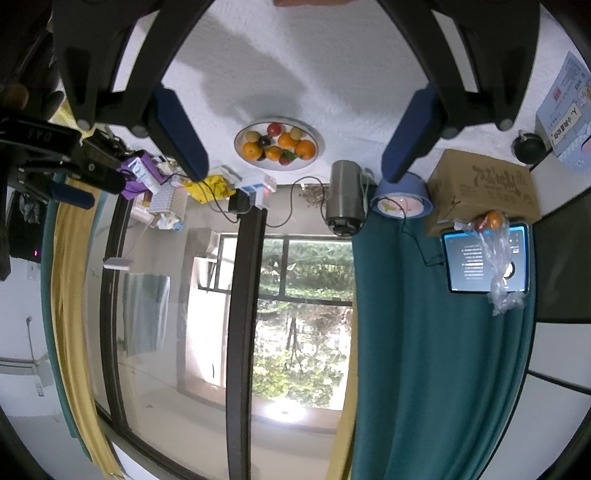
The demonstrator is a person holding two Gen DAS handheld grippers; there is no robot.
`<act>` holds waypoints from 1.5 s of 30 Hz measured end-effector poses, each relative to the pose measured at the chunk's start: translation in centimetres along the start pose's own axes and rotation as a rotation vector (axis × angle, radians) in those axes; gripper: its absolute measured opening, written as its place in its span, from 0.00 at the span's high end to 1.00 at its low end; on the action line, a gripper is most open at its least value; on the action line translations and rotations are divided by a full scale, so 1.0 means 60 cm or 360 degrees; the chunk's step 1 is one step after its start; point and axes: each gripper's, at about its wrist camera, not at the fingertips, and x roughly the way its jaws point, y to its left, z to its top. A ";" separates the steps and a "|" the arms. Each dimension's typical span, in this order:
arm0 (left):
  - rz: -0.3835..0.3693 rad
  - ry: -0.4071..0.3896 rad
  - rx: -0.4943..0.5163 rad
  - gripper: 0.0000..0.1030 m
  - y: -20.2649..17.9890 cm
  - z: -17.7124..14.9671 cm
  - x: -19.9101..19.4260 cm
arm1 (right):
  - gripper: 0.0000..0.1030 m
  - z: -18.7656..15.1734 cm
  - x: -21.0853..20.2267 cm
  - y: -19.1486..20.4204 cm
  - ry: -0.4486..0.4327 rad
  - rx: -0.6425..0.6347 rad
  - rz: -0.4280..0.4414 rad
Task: Organize fruits
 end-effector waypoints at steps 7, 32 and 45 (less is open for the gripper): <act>-0.0019 0.0000 0.0015 0.07 -0.004 -0.003 0.000 | 0.16 0.000 0.000 0.000 0.0003 0.0001 0.0001; -0.0010 -0.0024 0.0019 0.07 -0.005 -0.004 -0.004 | 0.16 -0.006 -0.001 -0.004 0.0007 -0.0006 0.0002; -0.0010 -0.0024 0.0018 0.07 -0.004 -0.005 -0.004 | 0.16 -0.007 0.000 -0.006 0.0015 -0.0007 0.0002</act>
